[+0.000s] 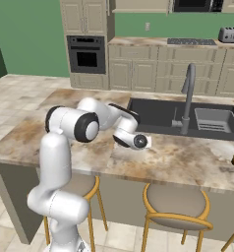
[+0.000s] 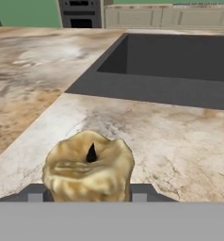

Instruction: Get the candle and the beer from the cabinet and move them to the dining counter.

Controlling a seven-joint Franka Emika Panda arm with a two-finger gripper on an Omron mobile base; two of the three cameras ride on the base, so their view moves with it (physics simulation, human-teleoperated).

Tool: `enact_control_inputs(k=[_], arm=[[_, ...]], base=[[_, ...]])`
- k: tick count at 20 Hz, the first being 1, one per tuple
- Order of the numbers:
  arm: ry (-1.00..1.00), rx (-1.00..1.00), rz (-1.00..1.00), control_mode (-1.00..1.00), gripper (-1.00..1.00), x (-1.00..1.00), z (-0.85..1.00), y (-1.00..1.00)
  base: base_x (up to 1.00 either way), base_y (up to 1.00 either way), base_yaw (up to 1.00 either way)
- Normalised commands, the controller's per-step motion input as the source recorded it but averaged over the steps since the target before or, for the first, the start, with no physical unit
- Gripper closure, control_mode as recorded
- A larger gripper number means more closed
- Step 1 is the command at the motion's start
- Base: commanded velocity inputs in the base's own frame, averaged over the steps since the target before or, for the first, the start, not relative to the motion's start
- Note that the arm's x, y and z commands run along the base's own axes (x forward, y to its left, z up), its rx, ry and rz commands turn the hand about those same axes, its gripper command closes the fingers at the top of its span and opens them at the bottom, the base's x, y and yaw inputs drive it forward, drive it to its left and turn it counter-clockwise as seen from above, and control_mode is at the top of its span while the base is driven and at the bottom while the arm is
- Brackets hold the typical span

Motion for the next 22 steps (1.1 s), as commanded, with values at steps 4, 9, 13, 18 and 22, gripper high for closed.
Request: enact_control_inputs(k=[4,9,13,18,22], arm=[[0.00,0.00,0.00,-1.00,1.00,0.00,-0.27,0.00],[0.00,0.00,0.00,-1.00,1.00,0.00,-0.22,0.00],[0.00,0.00,0.00,-1.00,1.00,0.00,0.00,0.00],[0.00,0.00,0.00,-1.00,1.00,0.00,0.00,0.00],[0.00,0.00,0.00,-1.00,1.00,0.00,0.00,0.00]], base=[[0.00,0.00,0.00],[0.00,0.00,0.00],[0.00,0.00,0.00],[0.00,0.00,0.00],[0.00,0.00,0.00]])
